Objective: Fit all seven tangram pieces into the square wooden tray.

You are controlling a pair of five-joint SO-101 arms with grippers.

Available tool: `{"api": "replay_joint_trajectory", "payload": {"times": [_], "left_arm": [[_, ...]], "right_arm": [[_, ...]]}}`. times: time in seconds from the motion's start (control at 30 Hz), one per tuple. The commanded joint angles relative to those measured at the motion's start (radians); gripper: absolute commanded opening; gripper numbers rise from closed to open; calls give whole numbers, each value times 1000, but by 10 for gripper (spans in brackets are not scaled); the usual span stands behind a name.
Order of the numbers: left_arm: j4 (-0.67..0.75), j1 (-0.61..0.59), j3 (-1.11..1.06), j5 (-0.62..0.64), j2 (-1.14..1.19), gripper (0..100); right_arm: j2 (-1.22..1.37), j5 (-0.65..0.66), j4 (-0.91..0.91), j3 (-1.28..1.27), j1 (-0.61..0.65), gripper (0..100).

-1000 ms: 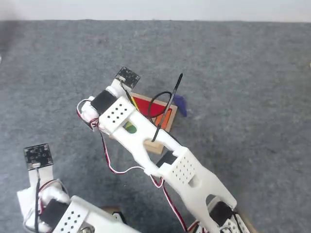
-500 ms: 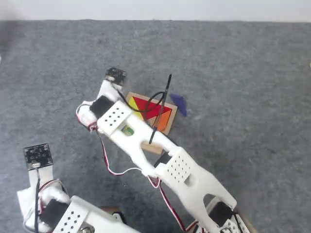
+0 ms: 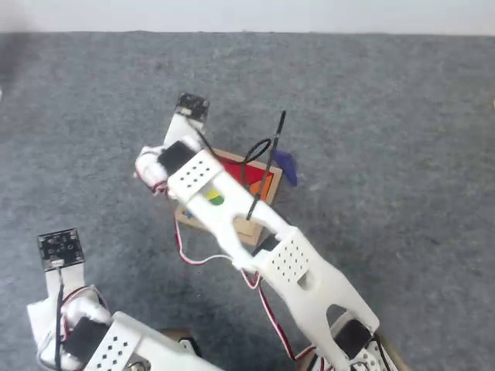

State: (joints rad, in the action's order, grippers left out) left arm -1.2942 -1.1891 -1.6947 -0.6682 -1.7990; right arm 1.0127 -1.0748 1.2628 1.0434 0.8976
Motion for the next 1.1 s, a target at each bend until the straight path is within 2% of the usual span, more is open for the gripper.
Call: {"api": "replay_joint_trajectory", "payload": {"times": [0.0, 0.23, 1.07], "left_arm": [[-8, 8, 15, -11, -17, 240], [-8, 8, 15, -11, -17, 240], [-8, 8, 15, -11, -17, 240]], "right_arm": [[-21, 14, -36, 49, -59, 209], [-19, 14, -18, 43, -74, 209], [-18, 8, 305, 43, -73, 209]]}}
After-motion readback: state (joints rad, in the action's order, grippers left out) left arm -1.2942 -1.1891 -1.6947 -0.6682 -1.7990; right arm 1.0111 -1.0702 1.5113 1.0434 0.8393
